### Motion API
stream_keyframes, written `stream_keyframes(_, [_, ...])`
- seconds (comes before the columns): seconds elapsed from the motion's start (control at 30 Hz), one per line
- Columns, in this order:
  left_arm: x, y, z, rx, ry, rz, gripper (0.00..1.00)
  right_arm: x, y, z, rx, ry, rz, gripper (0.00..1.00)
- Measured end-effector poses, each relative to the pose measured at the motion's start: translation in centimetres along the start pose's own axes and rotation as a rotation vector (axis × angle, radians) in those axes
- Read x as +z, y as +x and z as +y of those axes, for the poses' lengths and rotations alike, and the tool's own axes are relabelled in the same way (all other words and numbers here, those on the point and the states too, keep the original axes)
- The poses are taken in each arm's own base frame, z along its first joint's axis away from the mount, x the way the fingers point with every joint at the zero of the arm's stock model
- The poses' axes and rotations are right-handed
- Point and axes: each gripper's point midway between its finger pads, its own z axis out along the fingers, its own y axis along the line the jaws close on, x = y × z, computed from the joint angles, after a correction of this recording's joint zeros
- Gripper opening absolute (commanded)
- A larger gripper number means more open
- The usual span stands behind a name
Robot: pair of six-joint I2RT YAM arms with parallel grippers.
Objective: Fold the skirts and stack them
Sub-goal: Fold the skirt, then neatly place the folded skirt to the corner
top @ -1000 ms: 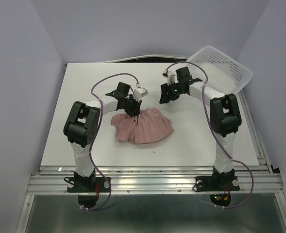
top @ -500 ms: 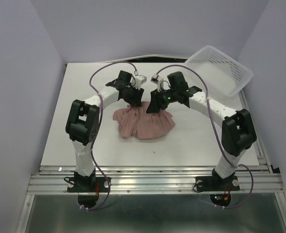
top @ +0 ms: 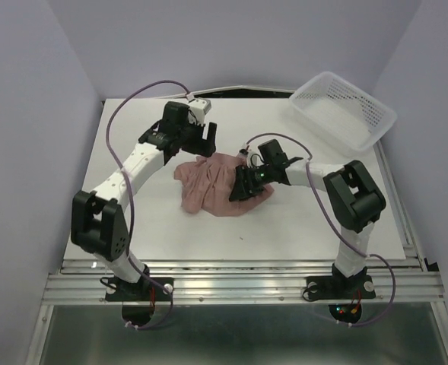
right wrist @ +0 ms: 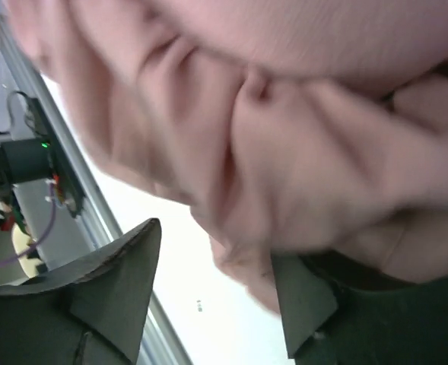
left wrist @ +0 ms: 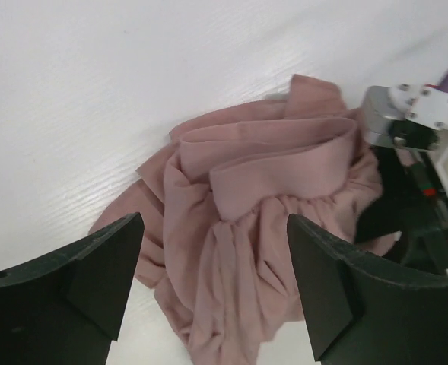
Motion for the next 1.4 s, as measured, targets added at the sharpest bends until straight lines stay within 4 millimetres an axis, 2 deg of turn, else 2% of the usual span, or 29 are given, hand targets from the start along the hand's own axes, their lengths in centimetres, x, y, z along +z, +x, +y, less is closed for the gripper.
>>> stream_keyframes(0.07, [-2.3, -1.1, -1.5, 0.003, -0.005, -0.069, 0.86, -0.5, -0.7, 1.0, 0.008, -0.011, -0.023, 0.73])
stream_keyframes(0.13, [-4.4, -1.2, -3.7, 0.023, 0.007, -0.128, 0.82, -1.6, -1.7, 2.6, -0.004, -0.029, -0.058, 0.8])
stream_keyframes(0.2, [-5.6, -0.4, -5.7, 0.035, 0.024, -0.148, 0.79, -3.7, -3.1, 5.4, -0.047, -0.061, -0.114, 0.82])
stream_keyframes(0.3, [-5.7, 1.2, -8.6, 0.045, 0.056, -0.137, 0.74, -8.2, -5.6, 10.4, -0.148, -0.109, -0.218, 0.82])
stream_keyframes(0.4, [-4.2, 2.4, -8.9, 0.022, 0.04, -0.096, 0.74, -12.7, -7.4, 12.5, -0.216, -0.107, -0.323, 0.82])
stream_keyframes(0.43, [-3.5, 2.7, -8.6, 0.01, 0.025, -0.082, 0.75, -14.4, -8.1, 12.2, -0.221, -0.088, -0.362, 0.82])
stream_keyframes(0.5, [-1.9, 3.8, -8.3, -0.008, 0.006, -0.042, 0.75, -17.7, -8.9, 10.0, -0.183, -0.028, -0.427, 0.82])
stream_keyframes(0.6, [1.0, 5.6, -7.7, -0.023, -0.029, 0.036, 0.77, -21.5, -9.4, 4.7, -0.066, 0.08, -0.494, 0.83])
stream_keyframes(0.63, [2.3, 5.9, -7.5, -0.024, -0.042, 0.06, 0.78, -22.4, -9.0, 3.0, -0.015, 0.115, -0.503, 0.84])
stream_keyframes(0.73, [5.5, 6.2, -7.0, -0.018, -0.08, 0.103, 0.79, -23.1, -7.7, 0.7, 0.062, 0.16, -0.495, 0.83])
stream_keyframes(0.9, [11.4, 7.7, -5.2, 0.011, -0.154, 0.197, 0.86, -22.5, -6.5, 0.5, 0.079, 0.161, -0.458, 0.85])
stream_keyframes(0.97, [12.5, 7.9, -4.2, 0.021, -0.175, 0.214, 0.89, -22.4, -6.3, 0.6, 0.08, 0.162, -0.45, 0.89])
stream_keyframes(1.03, [12.7, 7.3, -3.1, 0.022, -0.191, 0.205, 0.89, -22.4, -6.2, 0.6, 0.076, 0.163, -0.449, 1.0])
stream_keyframes(1.07, [12.6, 7.3, -2.5, 0.023, -0.198, 0.208, 0.9, -22.4, -6.2, 0.6, 0.075, 0.164, -0.448, 1.0])
stream_keyframes(1.2, [11.5, 7.7, 1.9, 0.002, -0.255, 0.221, 0.92, -22.4, -6.1, 0.5, 0.071, 0.168, -0.444, 1.0])
stream_keyframes(1.23, [10.5, 8.2, 4.2, -0.007, -0.283, 0.232, 0.93, -22.4, -6.1, 0.5, 0.069, 0.169, -0.444, 1.0])
stream_keyframes(1.3, [9.0, 9.1, 6.9, -0.014, -0.315, 0.255, 0.94, -22.4, -6.0, 0.4, 0.067, 0.171, -0.44, 1.0])
stream_keyframes(1.33, [7.4, 9.8, 9.2, -0.029, -0.342, 0.275, 0.96, -22.4, -6.0, 0.4, 0.066, 0.172, -0.44, 1.0])
stream_keyframes(1.37, [5.0, 11.3, 12.6, -0.043, -0.387, 0.312, 0.97, -22.4, -5.9, 0.4, 0.064, 0.173, -0.437, 1.0])
stream_keyframes(1.4, [4.2, 11.8, 13.7, -0.049, -0.405, 0.328, 0.97, -22.4, -5.9, 0.4, 0.063, 0.173, -0.436, 1.0])
